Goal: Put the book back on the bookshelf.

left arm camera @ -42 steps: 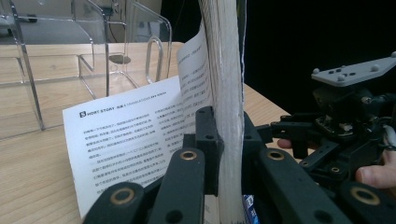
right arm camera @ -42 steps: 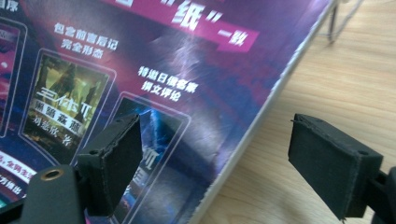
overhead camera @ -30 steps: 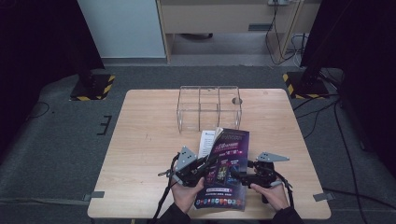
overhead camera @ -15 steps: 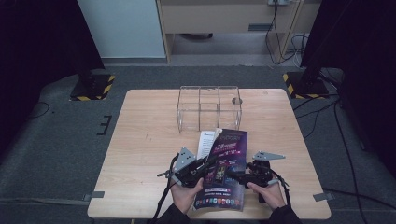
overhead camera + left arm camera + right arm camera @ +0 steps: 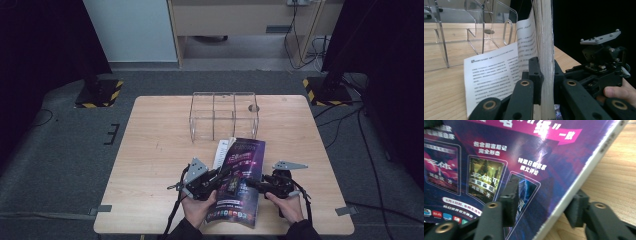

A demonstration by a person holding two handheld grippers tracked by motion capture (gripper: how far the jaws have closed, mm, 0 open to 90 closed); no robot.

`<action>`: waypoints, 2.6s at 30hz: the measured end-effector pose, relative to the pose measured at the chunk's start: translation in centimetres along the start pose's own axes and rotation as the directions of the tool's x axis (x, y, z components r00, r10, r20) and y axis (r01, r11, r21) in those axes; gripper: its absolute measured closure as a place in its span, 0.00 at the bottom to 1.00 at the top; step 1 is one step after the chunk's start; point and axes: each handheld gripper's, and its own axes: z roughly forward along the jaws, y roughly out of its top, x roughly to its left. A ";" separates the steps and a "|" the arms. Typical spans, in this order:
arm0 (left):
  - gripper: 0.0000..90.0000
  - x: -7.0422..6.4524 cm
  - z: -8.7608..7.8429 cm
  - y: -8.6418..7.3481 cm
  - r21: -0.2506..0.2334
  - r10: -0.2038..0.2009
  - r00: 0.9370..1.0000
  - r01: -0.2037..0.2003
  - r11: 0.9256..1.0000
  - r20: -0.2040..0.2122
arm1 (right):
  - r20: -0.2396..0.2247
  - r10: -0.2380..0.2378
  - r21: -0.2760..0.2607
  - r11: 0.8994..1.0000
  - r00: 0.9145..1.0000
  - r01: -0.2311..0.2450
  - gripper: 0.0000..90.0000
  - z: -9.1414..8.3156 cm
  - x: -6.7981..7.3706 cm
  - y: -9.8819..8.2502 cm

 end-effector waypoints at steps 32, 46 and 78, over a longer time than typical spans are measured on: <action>0.92 2.4 -0.4 -0.6 0.015 -0.053 0.996 0.054 0.998 -0.069 | -0.062 0.030 -0.081 0.996 0.998 -0.035 0.91 -2.6 1.0 1.5; 0.88 3.2 -0.9 -0.6 0.016 -0.069 0.996 0.070 0.997 -0.064 | -0.056 -0.017 -0.112 0.994 0.998 0.011 0.92 -3.4 1.9 2.6; 0.53 8.9 -5.6 -3.8 0.111 -0.045 0.941 0.087 0.990 -0.336 | -0.035 -0.070 -0.247 0.967 0.997 0.059 0.92 -5.7 3.2 5.4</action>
